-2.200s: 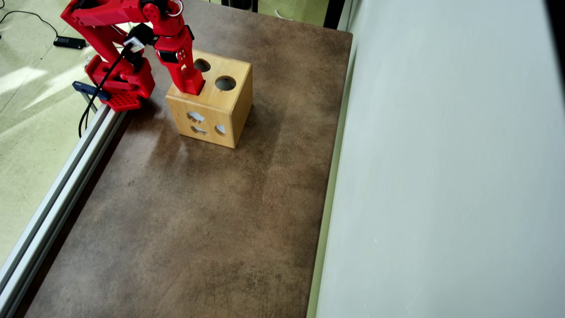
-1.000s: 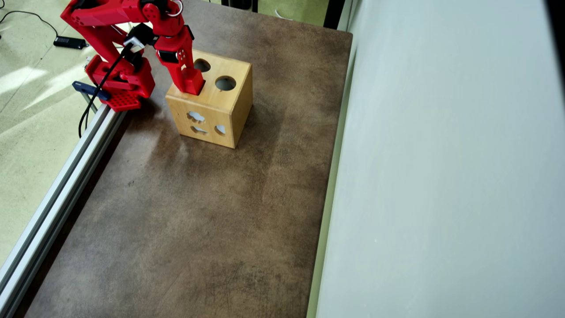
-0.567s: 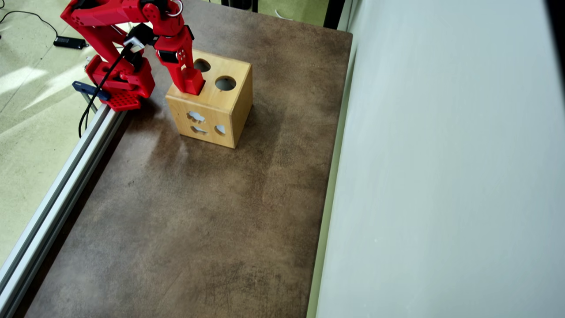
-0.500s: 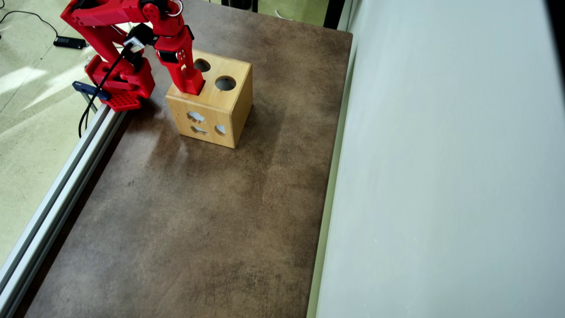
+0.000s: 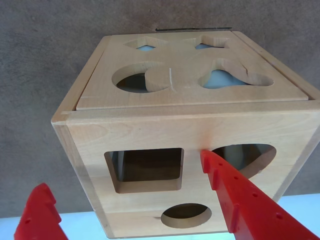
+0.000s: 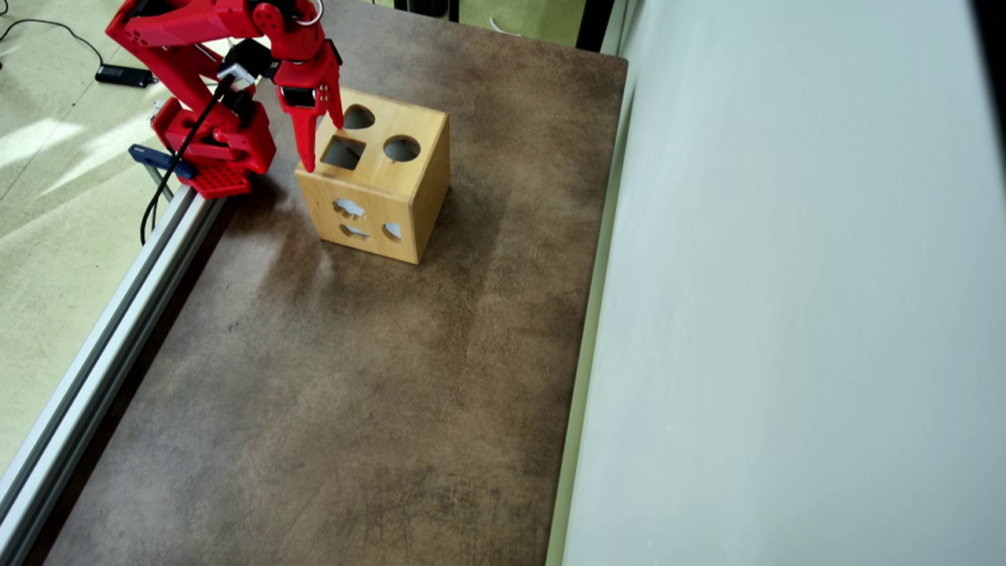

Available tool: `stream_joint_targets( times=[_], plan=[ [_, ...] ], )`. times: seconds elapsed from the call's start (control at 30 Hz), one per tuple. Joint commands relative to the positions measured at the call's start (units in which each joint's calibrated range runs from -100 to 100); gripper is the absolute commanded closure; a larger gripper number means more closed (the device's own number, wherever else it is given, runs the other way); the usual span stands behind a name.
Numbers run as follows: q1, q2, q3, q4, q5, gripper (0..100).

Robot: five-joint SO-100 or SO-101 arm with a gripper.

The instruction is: Pick and place the red cube on the square hole

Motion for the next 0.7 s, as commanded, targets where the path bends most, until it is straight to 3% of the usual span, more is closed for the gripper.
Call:
stream_joint_targets(
  times=[0.0,0.67],
  plan=[
    [0.12,-0.12,-0.86,0.35,0.05,56],
    [0.2,-0.12,-0.15,0.35,0.05,56]
  ],
)
